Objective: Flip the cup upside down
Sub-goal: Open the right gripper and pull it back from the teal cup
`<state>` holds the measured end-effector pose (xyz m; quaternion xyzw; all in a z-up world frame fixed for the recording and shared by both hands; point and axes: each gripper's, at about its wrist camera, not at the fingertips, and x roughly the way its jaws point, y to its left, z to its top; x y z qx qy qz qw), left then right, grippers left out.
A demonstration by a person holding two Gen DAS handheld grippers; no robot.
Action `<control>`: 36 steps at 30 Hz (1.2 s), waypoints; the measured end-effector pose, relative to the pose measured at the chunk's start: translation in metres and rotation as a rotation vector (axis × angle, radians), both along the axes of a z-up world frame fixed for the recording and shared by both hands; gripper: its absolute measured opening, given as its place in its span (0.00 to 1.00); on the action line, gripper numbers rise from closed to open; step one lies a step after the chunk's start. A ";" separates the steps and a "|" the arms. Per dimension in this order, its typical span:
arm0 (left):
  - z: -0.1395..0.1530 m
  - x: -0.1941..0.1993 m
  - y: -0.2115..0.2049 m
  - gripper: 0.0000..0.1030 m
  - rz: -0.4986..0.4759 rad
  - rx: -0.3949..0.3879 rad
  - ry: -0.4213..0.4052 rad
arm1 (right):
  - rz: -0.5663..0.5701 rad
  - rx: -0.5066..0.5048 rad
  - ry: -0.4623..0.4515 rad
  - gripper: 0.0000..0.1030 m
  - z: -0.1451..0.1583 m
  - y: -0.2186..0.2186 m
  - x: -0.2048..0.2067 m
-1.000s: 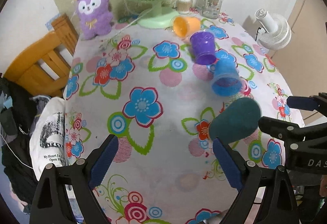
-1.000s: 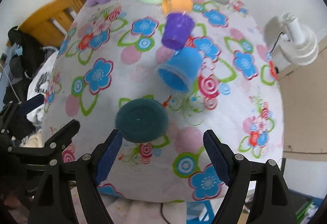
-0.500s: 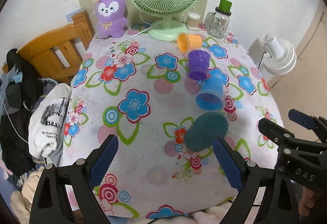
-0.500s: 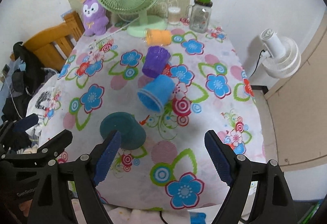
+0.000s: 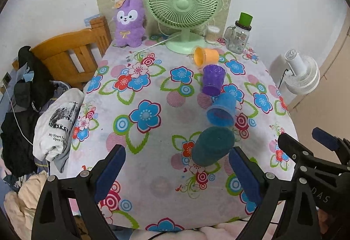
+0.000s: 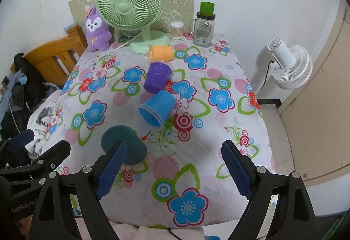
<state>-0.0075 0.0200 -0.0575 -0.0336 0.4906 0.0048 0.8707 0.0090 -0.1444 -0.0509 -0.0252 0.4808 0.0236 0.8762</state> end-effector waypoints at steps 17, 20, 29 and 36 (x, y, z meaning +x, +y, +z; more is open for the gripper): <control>0.003 0.003 -0.001 0.96 -0.006 0.015 -0.010 | -0.020 -0.012 -0.037 0.91 0.007 -0.002 -0.005; 0.003 0.004 -0.001 0.96 -0.010 0.015 -0.013 | -0.026 -0.010 -0.036 0.91 0.007 -0.003 -0.005; 0.005 0.004 -0.001 0.96 -0.007 0.019 -0.017 | -0.025 -0.009 -0.034 0.91 0.007 -0.003 -0.005; 0.006 0.003 -0.001 0.96 -0.006 0.022 -0.018 | -0.024 -0.005 -0.028 0.91 0.007 -0.004 -0.006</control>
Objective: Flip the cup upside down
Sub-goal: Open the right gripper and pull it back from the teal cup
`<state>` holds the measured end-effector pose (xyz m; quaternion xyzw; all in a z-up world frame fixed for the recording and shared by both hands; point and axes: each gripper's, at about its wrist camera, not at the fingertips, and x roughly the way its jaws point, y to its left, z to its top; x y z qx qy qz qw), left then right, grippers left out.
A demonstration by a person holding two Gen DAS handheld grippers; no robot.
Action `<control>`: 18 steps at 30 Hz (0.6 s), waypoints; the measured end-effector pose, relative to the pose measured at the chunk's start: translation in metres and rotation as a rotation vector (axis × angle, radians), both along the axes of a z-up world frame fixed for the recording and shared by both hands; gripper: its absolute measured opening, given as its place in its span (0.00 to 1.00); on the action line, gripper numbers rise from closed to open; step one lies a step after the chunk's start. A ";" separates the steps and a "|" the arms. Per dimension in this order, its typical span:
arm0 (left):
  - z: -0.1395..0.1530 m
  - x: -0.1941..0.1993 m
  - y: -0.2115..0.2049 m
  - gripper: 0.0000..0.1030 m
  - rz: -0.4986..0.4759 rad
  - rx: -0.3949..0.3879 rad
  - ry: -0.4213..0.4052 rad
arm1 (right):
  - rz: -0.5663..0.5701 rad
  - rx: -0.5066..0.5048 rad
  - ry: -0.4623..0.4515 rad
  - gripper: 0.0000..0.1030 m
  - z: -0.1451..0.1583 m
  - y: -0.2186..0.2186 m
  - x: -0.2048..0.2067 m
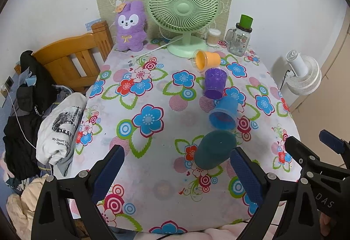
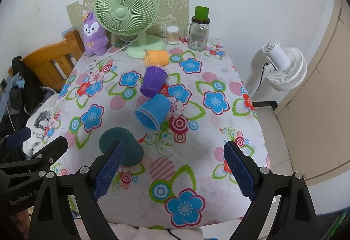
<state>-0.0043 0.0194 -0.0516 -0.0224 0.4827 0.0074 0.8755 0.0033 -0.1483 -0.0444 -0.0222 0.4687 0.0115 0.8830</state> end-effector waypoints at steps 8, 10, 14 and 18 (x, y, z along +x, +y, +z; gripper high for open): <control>0.002 -0.001 0.002 0.96 -0.001 0.004 -0.009 | 0.000 -0.002 -0.001 0.91 0.000 -0.001 0.000; 0.002 -0.001 0.002 0.96 0.001 0.006 -0.013 | -0.002 -0.006 -0.001 0.91 -0.001 -0.001 -0.001; 0.003 -0.001 0.002 0.96 0.002 0.004 -0.016 | -0.005 -0.008 -0.001 0.91 -0.002 -0.002 -0.002; 0.003 -0.001 0.000 0.97 0.000 0.006 -0.015 | -0.009 -0.008 -0.002 0.91 -0.002 -0.003 -0.003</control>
